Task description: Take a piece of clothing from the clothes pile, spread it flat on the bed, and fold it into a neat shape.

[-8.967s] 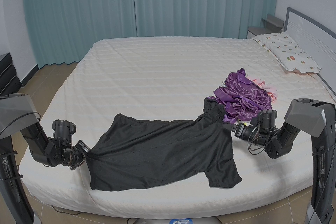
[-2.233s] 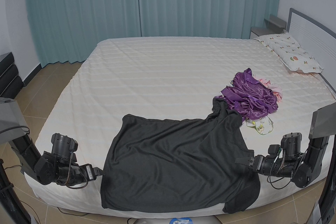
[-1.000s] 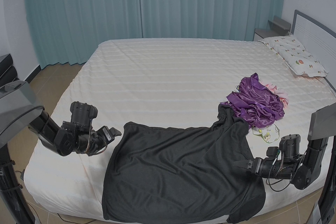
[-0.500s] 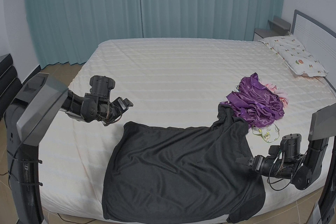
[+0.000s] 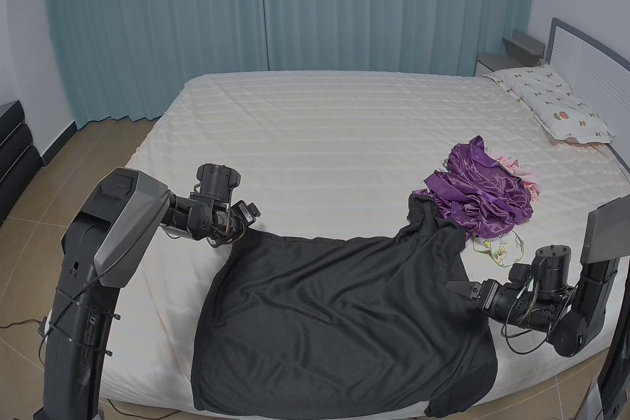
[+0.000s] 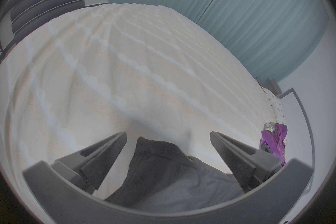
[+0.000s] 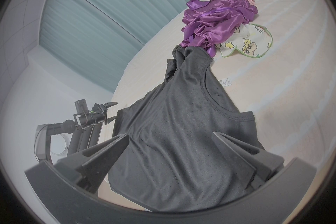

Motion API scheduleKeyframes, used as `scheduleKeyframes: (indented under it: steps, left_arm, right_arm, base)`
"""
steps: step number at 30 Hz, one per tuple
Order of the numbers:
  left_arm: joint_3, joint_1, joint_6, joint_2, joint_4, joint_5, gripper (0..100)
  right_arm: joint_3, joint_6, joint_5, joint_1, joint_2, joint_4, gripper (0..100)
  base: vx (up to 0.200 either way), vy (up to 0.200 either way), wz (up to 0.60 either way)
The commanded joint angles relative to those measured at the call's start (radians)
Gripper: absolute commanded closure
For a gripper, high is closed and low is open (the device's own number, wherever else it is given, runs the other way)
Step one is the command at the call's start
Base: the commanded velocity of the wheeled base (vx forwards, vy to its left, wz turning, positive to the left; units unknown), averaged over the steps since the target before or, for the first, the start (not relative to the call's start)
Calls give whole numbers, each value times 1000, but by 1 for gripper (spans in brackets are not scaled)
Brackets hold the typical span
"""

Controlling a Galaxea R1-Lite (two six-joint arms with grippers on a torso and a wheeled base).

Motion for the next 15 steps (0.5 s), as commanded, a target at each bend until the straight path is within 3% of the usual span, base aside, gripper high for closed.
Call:
scheduleKeyframes:
  steps: [1, 2, 10, 15]
  left_arm:
    - [-76, -5, 0, 59, 51, 2, 0]
    - [-83, -6, 0, 61, 59, 2, 100]
    - [-92, 18, -8, 54, 71, 15, 100]
    - [-102, 88, -16, 42, 60, 98, 100]
  right_arm:
    - [8, 20, -1, 0, 6, -21, 0]
    - [7, 20, -1, 0, 6, -21, 0]
    - [-5, 18, -4, -6, 11, -23, 0]
    - [-28, 11, -10, -22, 0, -20, 0]
  base:
    - [0, 0, 0]
    - [0, 0, 0]
    - [0, 0, 0]
    - [0, 0, 0]
